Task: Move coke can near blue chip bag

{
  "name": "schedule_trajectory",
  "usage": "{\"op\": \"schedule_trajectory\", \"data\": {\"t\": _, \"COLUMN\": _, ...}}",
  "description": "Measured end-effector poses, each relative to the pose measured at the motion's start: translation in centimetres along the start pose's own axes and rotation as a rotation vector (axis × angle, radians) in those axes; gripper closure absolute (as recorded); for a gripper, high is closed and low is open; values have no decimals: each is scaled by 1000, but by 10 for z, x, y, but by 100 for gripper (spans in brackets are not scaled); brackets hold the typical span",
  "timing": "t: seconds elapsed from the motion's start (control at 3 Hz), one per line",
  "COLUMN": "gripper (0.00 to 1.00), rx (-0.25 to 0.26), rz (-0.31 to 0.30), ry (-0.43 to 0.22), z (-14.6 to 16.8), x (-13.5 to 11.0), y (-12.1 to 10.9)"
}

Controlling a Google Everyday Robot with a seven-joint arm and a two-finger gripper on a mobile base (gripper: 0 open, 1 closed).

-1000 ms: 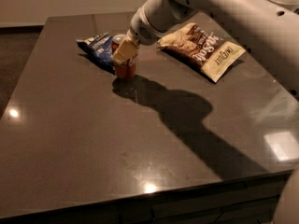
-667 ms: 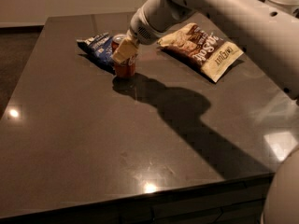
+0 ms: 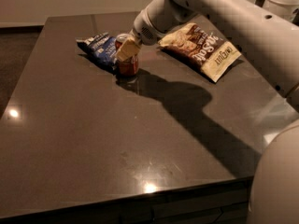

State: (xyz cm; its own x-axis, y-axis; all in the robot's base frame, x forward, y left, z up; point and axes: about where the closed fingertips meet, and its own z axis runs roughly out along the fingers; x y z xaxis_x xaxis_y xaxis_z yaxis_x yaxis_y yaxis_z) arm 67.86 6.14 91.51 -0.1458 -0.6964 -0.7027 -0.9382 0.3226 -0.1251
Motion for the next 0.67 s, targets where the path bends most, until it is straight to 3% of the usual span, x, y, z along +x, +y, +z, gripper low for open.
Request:
{"op": "schedule_trajectory", "data": {"t": 0.33, "gripper": 0, "rx": -5, "rz": -1, "ry": 1, "z": 3, "x": -1, "y": 1}}
{"op": "schedule_trajectory", "data": {"t": 0.67, "gripper": 0, "rx": -5, "rz": -1, "ry": 1, "z": 3, "x": -1, "y": 1}}
